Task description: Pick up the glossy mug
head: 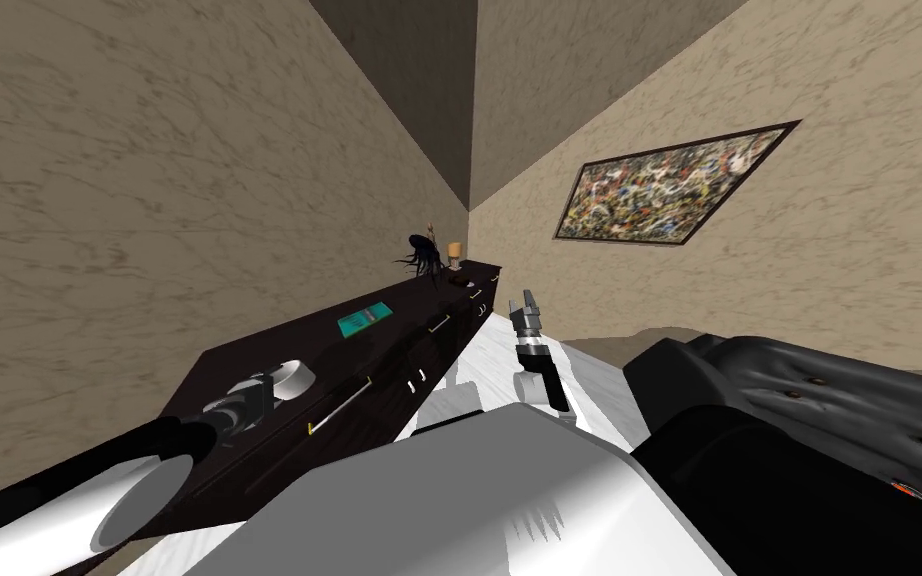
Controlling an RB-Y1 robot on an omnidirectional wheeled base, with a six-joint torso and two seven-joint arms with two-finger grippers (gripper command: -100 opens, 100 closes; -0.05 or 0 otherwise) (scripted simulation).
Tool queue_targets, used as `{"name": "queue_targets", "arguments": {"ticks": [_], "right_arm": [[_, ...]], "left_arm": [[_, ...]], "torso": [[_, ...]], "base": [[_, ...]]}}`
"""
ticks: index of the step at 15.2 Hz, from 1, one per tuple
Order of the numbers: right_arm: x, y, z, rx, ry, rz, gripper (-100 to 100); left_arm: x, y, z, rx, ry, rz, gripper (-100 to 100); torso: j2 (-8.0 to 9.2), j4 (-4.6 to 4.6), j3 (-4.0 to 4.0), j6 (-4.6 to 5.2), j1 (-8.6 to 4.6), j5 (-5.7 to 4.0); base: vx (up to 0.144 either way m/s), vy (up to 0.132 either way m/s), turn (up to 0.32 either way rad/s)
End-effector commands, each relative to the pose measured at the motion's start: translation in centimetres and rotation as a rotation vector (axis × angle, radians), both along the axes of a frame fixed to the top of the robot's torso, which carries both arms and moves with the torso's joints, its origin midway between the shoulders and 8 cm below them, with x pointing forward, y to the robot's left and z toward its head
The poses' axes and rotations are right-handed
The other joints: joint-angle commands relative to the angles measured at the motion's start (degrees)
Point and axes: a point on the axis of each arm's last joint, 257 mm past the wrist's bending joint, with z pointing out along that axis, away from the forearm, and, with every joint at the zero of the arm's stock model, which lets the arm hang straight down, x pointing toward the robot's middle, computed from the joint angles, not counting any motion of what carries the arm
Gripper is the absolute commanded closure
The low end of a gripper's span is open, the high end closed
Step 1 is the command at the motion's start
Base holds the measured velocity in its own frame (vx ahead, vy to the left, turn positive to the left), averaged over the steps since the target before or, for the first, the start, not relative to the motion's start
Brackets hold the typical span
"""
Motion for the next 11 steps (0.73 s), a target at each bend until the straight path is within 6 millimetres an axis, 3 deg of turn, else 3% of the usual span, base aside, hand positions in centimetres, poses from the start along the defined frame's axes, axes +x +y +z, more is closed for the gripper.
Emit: {"name": "queue_targets", "arguments": {"ticks": [1,3,7,10,11], "right_arm": [[0.0,0.0,0.0,0.000,0.000,0.000,0],[0.0,0.0,0.0,0.000,0.000,0.000,0],[0.0,0.0,0.0,0.000,0.000,0.000,0],[0.0,0.0,0.0,0.000,0.000,0.000,0],[0.0,0.0,0.0,0.000,0.000,0.000,0]], "left_arm": [[-0.9,0.8,-0.3,-0.016,0.039,0.024,-100],[-1.3,0.9,-0.8,-0.021,0.061,0.030,-100],[-3.1,3.1,-1.0,-0.061,0.133,0.091,-100],[-4.0,3.1,-1.9,-0.070,0.181,0.103,-100],[-4.6,4.0,-1.6,-0.087,0.200,0.130,-100]], "torso": [[0.00,0.00,0.00,0.00,0.00,0.00],[-0.01,0.00,-0.01,-0.03,0.00,0.00],[-0.02,-0.01,-0.01,-0.03,0.00,0.00],[-0.03,-0.01,-0.02,-0.03,0.00,0.00],[-0.01,0.00,0.00,-0.04,0.00,0.01]], "base": [[0.019,-0.008,-0.163],[0.015,-0.001,-0.026],[0.022,-0.006,-0.113],[0.018,-0.003,-0.061],[0.019,-0.005,-0.109]]}}
